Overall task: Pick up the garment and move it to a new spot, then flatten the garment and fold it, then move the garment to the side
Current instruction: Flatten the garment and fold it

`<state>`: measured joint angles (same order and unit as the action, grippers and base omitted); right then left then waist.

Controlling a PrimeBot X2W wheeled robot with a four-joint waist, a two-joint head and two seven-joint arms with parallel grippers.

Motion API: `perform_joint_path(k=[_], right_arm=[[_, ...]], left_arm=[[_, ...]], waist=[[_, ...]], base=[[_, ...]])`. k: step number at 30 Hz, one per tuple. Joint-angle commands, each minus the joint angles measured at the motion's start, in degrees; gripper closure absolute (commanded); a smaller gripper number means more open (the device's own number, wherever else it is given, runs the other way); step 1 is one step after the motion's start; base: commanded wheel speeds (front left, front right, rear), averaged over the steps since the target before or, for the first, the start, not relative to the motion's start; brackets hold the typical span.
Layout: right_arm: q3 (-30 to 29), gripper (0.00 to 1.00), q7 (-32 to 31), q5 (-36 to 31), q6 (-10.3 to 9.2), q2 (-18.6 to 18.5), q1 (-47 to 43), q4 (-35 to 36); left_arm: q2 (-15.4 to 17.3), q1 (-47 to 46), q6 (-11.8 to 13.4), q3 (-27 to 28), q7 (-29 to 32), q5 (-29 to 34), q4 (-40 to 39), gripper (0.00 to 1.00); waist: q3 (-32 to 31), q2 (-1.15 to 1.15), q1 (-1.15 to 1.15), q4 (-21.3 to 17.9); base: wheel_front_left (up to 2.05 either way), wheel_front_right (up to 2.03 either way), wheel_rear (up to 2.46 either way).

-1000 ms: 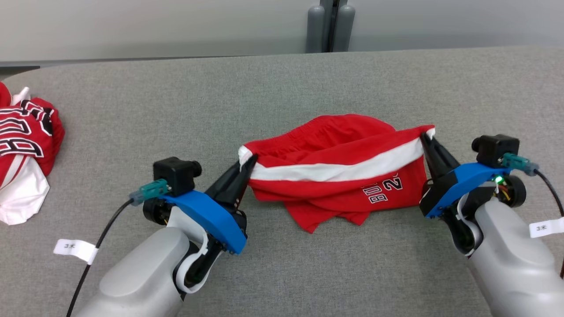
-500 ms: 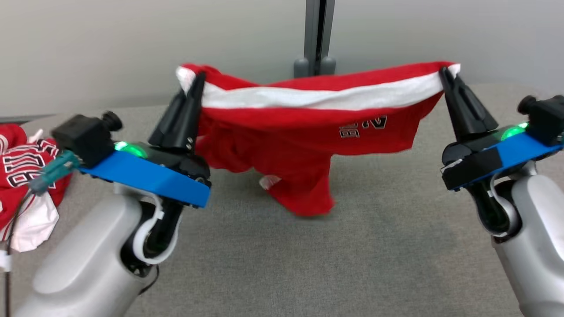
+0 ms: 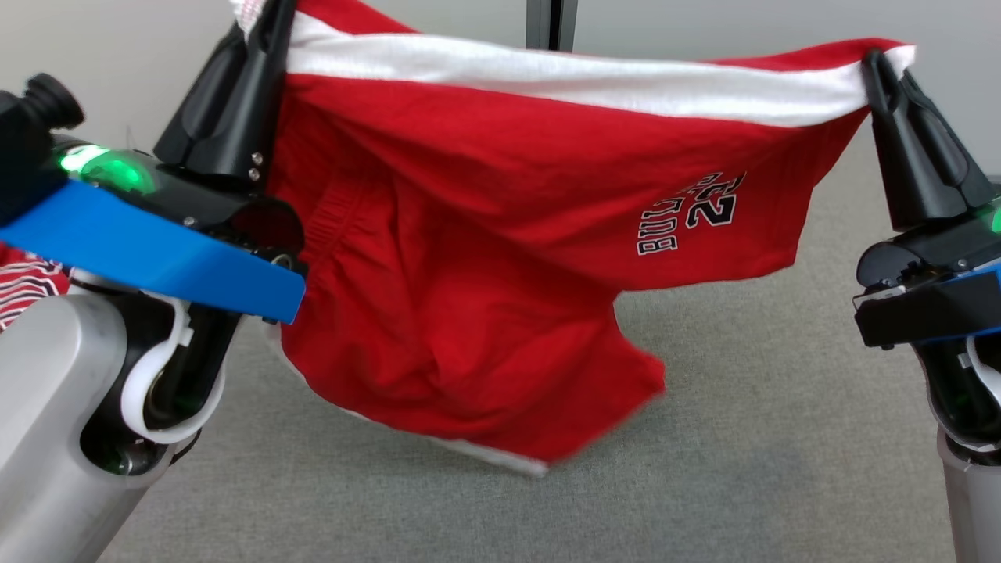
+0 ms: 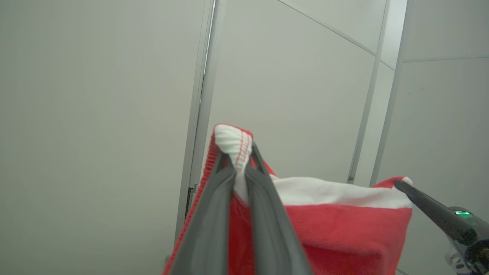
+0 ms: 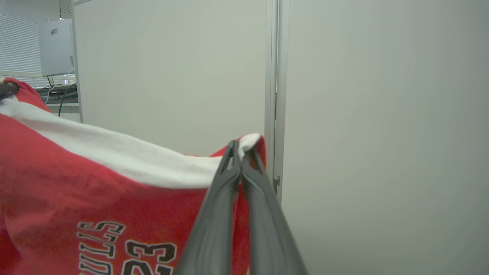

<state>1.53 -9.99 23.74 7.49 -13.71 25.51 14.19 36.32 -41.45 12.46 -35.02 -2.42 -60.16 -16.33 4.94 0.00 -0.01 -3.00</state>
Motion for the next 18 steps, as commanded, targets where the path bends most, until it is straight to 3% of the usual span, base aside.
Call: perform_joint_path(k=[1,9,13,18], right_arm=[[-0.10,1.00,-0.34,-1.34,0.00,0.02,0.26,-0.82],[2.17,1.00,3.34,-3.57,0.00,2.37,13.96,-13.74],[1.41,1.00,8.38,-6.08,0.00,4.07,24.42,-20.23],[1.18,1.00,12.73,-9.19,0.00,6.01,30.65,-25.32]], left_arm=[[0.00,-1.05,-0.24,-0.43,0.61,-0.23,1.15,1.00],[-2.41,-11.44,-3.72,-2.18,3.71,2.28,11.66,1.00],[-5.85,-20.08,-5.39,-1.05,1.25,4.75,18.28,1.00],[-8.77,-25.97,-7.17,-0.04,-1.75,6.05,23.75,1.00]], waist=[[1.92,0.00,0.01,0.56],[10.08,0.00,0.01,-0.88],[12.45,0.00,0.01,-2.04],[14.54,0.00,0.01,-3.00]], base=[[0.00,0.00,0.00],[0.00,0.00,0.00],[0.00,0.00,0.00],[0.00,0.00,0.00]])
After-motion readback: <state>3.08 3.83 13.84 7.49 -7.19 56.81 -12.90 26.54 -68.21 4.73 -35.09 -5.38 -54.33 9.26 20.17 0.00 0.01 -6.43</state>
